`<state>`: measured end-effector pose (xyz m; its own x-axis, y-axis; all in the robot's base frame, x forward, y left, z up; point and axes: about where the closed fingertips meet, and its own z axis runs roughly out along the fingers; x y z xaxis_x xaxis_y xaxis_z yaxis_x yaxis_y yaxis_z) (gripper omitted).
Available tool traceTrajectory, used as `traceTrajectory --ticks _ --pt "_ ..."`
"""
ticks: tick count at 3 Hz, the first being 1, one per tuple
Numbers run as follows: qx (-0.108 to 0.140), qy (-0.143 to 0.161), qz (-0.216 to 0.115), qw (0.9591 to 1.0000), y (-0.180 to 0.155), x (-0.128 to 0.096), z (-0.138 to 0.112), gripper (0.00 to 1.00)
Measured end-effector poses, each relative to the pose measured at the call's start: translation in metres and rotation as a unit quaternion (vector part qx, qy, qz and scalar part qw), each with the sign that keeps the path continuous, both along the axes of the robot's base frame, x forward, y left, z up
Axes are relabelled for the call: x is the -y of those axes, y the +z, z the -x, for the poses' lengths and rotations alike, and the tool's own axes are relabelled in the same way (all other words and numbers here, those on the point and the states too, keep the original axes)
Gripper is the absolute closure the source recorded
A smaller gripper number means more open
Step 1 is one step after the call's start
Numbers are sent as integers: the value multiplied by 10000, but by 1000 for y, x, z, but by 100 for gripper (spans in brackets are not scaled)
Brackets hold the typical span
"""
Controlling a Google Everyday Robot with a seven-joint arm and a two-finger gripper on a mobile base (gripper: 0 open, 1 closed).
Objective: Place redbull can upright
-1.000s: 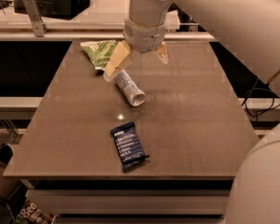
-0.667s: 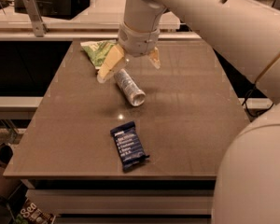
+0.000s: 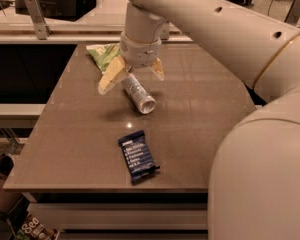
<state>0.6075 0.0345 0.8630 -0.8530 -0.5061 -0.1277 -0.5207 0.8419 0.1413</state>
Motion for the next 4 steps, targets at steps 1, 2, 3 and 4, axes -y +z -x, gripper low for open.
traceTrajectory --ticks 1,2,3,4 --pt "-68 -199 198 9996 -11 2 -2 0" --pt "-85 -262 292 9992 -20 2 -5 0" --pt "0 -231 348 9991 -24 2 -10 12" --pt "1 -235 328 9992 -25 0 -11 34"
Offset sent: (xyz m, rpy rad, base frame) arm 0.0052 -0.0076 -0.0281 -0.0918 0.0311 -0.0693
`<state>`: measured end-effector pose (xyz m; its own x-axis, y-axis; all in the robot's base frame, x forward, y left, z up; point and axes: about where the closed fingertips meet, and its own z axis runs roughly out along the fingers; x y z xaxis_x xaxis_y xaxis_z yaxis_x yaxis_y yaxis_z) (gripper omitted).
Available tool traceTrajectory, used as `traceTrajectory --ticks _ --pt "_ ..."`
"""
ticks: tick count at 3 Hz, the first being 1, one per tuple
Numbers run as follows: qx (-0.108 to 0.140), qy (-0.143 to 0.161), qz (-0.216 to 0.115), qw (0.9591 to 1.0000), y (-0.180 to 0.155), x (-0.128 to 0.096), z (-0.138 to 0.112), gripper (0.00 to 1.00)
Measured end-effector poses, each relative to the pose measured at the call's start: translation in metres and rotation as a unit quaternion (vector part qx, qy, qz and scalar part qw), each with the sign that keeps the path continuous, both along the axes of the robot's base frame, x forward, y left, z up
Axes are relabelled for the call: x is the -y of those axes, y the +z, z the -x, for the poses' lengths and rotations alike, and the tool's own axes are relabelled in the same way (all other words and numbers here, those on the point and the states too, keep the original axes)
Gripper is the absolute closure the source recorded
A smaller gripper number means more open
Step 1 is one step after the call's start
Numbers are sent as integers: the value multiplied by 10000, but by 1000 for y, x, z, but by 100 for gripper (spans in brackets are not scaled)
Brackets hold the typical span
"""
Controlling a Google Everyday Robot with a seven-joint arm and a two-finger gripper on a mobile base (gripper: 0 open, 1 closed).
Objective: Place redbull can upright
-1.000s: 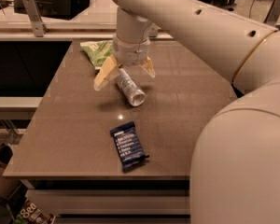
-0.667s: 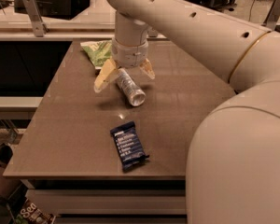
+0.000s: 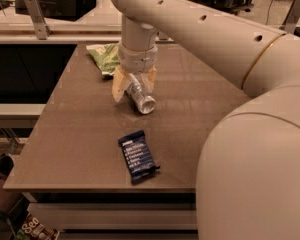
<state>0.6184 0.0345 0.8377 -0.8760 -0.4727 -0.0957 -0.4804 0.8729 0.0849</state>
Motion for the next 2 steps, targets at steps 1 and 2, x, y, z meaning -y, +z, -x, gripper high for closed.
traceTrajectory --ticks 1,2 --pt "13 5 -12 10000 -2 -2 -1 58" --pt "21 10 -22 10000 -3 -3 -2 80"
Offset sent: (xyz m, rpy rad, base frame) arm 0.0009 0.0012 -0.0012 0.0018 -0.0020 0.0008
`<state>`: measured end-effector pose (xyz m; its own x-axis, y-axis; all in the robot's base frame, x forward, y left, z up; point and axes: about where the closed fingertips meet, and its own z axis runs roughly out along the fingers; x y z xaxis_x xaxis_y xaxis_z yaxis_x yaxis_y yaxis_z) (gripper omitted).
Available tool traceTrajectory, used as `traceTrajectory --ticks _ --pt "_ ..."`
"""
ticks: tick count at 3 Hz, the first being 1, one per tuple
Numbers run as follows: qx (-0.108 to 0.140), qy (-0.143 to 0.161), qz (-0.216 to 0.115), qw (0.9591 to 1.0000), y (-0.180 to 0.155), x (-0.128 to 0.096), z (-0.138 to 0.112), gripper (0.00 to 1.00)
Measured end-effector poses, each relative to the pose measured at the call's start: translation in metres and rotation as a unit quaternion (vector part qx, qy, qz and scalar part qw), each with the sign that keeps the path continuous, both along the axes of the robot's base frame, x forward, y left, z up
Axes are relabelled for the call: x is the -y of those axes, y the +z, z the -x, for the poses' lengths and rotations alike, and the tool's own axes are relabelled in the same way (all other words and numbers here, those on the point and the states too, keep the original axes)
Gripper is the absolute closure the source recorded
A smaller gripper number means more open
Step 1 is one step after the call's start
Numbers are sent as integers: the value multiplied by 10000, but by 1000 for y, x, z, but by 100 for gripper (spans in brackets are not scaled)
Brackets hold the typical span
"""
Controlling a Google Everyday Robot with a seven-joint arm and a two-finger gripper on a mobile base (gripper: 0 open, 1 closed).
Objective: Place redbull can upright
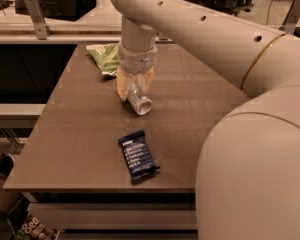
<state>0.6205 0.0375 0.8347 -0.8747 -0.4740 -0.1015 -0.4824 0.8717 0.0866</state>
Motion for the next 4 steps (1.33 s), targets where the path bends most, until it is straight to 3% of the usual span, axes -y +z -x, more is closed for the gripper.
traceTrajectory --ticks 1,2,4 --pt "10 6 -12 10000 -2 -2 -1 100" --pt "21 -1 -27 10000 -2 -2 -2 100" --pt "439 -404 -354 9976 15 37 -22 100"
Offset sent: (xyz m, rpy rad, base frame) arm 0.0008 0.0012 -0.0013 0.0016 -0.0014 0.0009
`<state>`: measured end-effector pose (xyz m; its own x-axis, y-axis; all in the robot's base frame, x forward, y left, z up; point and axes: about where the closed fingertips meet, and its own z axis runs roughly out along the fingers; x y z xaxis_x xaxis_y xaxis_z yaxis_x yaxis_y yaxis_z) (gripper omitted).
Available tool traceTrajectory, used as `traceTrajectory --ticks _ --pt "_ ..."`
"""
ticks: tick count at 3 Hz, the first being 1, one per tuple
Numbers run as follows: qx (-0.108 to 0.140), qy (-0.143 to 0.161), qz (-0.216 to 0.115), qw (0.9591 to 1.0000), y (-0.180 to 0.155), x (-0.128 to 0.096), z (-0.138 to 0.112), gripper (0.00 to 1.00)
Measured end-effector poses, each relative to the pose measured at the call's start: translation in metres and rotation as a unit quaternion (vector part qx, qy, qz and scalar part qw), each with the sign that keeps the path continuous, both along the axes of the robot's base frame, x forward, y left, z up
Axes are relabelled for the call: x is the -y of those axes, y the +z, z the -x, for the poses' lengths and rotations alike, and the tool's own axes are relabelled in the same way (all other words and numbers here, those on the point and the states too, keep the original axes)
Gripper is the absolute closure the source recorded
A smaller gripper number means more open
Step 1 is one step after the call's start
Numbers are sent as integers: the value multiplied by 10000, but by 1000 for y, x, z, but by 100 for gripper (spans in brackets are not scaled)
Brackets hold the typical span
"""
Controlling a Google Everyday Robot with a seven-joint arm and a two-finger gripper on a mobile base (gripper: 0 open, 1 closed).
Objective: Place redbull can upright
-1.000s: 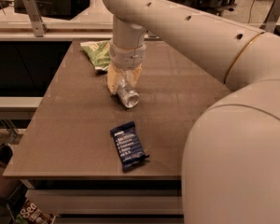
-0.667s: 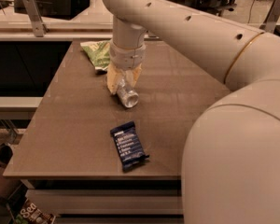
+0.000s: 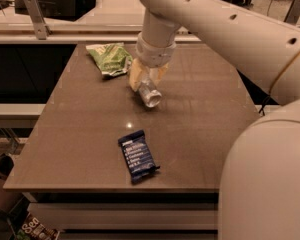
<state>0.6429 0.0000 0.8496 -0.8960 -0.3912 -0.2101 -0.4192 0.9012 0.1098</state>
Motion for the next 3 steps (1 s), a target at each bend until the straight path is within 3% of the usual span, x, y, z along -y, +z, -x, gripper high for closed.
traceTrajectory --ticks 1,2,3 --pt "286 -223 -233 9991 11 26 -12 100" --pt "730 -376 -422 9957 25 48 -25 100" --pt "1331 -399 -582 9886 42 66 -33 100"
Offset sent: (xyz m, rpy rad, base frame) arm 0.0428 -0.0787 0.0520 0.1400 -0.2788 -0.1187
